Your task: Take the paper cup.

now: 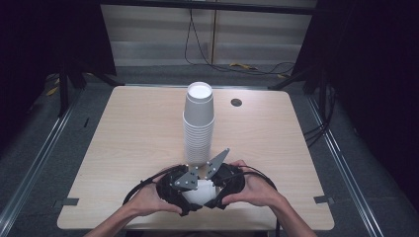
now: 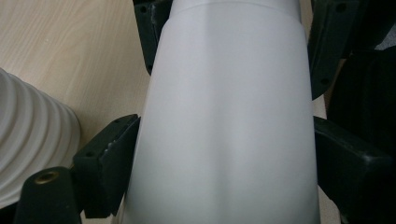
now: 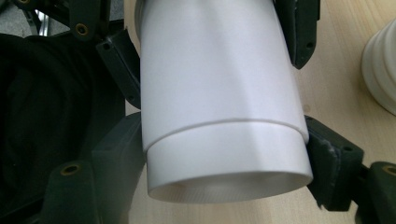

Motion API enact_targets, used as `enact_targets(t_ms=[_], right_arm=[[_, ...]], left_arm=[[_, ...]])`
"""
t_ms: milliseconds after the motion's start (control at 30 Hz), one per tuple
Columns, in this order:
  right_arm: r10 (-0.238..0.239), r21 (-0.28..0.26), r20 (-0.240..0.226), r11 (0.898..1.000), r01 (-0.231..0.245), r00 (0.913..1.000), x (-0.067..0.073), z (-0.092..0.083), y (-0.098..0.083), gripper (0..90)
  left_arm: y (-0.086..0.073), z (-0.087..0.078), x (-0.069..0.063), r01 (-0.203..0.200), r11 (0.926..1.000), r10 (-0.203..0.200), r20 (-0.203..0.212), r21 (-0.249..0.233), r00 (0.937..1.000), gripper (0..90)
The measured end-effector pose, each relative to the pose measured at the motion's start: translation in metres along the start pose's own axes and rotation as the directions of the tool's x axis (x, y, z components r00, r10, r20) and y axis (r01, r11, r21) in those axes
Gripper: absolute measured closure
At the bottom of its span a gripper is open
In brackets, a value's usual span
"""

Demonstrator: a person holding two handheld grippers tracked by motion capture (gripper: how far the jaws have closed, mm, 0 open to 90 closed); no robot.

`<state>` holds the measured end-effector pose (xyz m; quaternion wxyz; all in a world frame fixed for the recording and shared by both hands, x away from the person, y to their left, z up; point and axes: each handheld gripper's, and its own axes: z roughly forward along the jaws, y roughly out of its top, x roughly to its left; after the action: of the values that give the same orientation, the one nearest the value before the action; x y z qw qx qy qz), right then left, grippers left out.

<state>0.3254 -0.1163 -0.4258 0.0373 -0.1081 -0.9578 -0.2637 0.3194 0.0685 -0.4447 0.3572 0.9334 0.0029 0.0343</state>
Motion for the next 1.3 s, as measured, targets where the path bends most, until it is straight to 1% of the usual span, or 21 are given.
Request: enact_targets(t_ms=[33, 67, 100, 133, 167, 267, 433, 533, 567, 633, 700, 767, 833, 900, 967, 1033, 1100, 1133, 1167, 1200, 1300], right_arm=[[-0.004, -0.003, 0.000, 1.000, 0.004, 1.0000, 0.000, 0.000, 0.000, 24.2], [-0.002, -0.002, 0.000, 1.000, 0.002, 1.0000, 0.000, 0.000, 0.000, 24.2], [0.002, 0.002, -0.002, 1.000, -0.002, 1.0000, 0.000, 0.000, 0.000, 24.2], [-0.004, 0.001, -0.001, 1.000, 0.004, 1.0000, 0.000, 0.001, 0.000, 24.3], [0.006, 0.011, -0.004, 1.000, -0.006, 1.0000, 0.001, 0.000, 0.000, 24.3], [0.000, 0.013, -0.005, 1.000, 0.000, 1.0000, 0.001, 0.001, 0.000, 24.4], [-0.007, 0.004, -0.005, 1.000, 0.007, 1.0000, 0.001, 0.001, 0.000, 24.5], [-0.012, -0.008, 0.003, 1.000, 0.012, 0.9999, 0.001, 0.000, 0.000, 24.6], [-0.025, -0.012, 0.018, 1.000, 0.025, 0.9995, 0.001, 0.000, 0.000, 24.7], [-0.023, -0.010, 0.024, 1.000, 0.024, 0.9994, 0.001, 0.001, 0.000, 24.7], [-0.028, 0.003, 0.026, 1.000, 0.028, 0.9993, -0.001, 0.004, -0.001, 24.7], [-0.015, -0.016, 0.013, 1.000, 0.015, 0.9998, -0.001, 0.005, -0.003, 24.7], [-0.017, -0.006, 0.023, 1.000, 0.017, 0.9996, -0.002, 0.006, -0.004, 24.7], [-0.008, -0.013, 0.020, 1.000, 0.009, 0.9998, -0.003, 0.005, -0.004, 24.7], [0.005, -0.022, 0.019, 1.000, -0.005, 0.9998, -0.004, 0.002, -0.006, 24.6], [0.008, -0.042, 0.027, 0.999, -0.007, 0.9996, -0.006, -0.001, -0.007, 24.6], [0.019, -0.056, 0.054, 0.998, -0.016, 0.9983, -0.006, -0.004, -0.008, 24.5], [0.018, -0.061, 0.056, 0.998, -0.014, 0.9983, -0.007, -0.006, -0.009, 24.5], [0.018, -0.067, 0.060, 0.998, -0.014, 0.9981, -0.007, -0.007, -0.010, 24.4], [0.024, -0.076, 0.062, 0.997, -0.019, 0.9978, -0.007, -0.008, -0.011, 24.4], [0.030, -0.094, 0.068, 0.995, -0.023, 0.9972, -0.009, -0.011, -0.014, 24.4]], left_arm=[[0.000, 0.000, 0.000, -0.004, 0.9999, 0.004, -0.004, -0.011, 1.0000, 14.9], [0.000, -0.001, -0.001, -0.001, 1.0000, 0.001, -0.004, -0.006, 1.0000, 14.9], [0.000, 0.000, 0.000, -0.016, 0.9997, 0.016, -0.009, -0.016, 0.9998, 15.0], [0.000, -0.001, 0.000, -0.017, 0.9997, 0.017, -0.009, -0.015, 0.9998, 15.0], [0.000, -0.001, -0.001, -0.015, 0.9998, 0.015, -0.005, -0.016, 0.9999, 15.0], [0.000, -0.002, -0.001, -0.028, 0.9995, 0.028, -0.009, -0.011, 0.9996, 15.1], [0.000, -0.005, -0.001, -0.040, 0.9988, 0.040, -0.011, -0.027, 0.9991, 15.2], [-0.001, -0.007, -0.001, -0.038, 0.9981, 0.036, -0.026, -0.048, 0.9990, 15.2], [-0.002, -0.008, -0.001, -0.029, 0.9975, 0.028, -0.022, -0.065, 0.9994, 15.2], [-0.002, -0.013, 0.001, -0.009, 0.9926, 0.007, -0.022, -0.121, 0.9997, 16.2], [-0.002, -0.020, 0.003, 0.002, 0.9883, -0.005, -0.022, -0.152, 0.9997, 16.4], [-0.003, -0.023, 0.005, 0.013, 0.9859, -0.017, -0.023, -0.167, 0.9996, 16.3], [-0.005, -0.026, 0.006, 0.022, 0.9833, -0.026, -0.020, -0.181, 0.9995, 16.2], [-0.006, -0.029, 0.007, 0.027, 0.9806, -0.031, -0.021, -0.194, 0.9993, 16.3], [-0.007, -0.031, 0.007, 0.044, 0.9764, -0.050, -0.021, -0.211, 0.9985, 16.3], [-0.008, -0.033, 0.007, 0.052, 0.9725, -0.057, -0.015, -0.227, 0.9983, 16.2], [-0.008, -0.035, 0.008, 0.057, 0.9695, -0.063, -0.021, -0.238, 0.9978, 16.3], [-0.009, -0.036, 0.008, 0.051, 0.9680, -0.058, -0.021, -0.245, 0.9981, 16.2], [-0.009, -0.038, 0.009, 0.063, 0.9648, -0.070, -0.017, -0.255, 0.9974, 16.2], [-0.009, -0.039, 0.009, 0.082, 0.9574, -0.089, -0.014, -0.277, 0.9959, 16.2], [-0.012, -0.043, 0.012, 0.095, 0.9461, -0.108, -0.024, -0.309, 0.9939, 16.1]])
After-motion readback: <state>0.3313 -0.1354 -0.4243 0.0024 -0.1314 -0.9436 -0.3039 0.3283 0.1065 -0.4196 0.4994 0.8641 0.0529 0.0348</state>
